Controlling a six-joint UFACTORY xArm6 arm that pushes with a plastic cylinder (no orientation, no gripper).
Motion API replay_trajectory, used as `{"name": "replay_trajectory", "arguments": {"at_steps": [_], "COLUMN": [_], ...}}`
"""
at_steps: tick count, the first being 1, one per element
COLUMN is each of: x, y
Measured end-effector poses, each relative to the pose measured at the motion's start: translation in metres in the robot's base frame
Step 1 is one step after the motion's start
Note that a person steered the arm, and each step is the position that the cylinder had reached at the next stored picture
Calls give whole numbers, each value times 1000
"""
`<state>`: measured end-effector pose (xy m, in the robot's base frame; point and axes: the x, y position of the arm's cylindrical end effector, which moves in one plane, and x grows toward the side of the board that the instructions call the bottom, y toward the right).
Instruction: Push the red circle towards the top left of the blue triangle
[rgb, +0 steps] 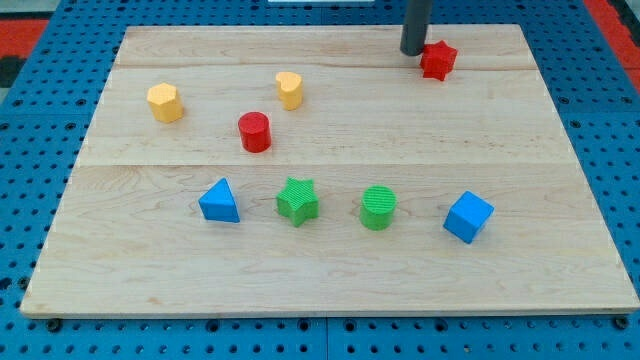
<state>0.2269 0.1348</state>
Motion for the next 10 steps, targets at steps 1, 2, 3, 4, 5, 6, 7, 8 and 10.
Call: {"name": "replay_trajectory", "arguments": {"at_steps": [1,2,3,4,5,6,7,8,10], "x": [-7,5,42,84,97,131,137,142,208], "y": [47,18,-4,-11,-22,-71,-148,-196,-328]}}
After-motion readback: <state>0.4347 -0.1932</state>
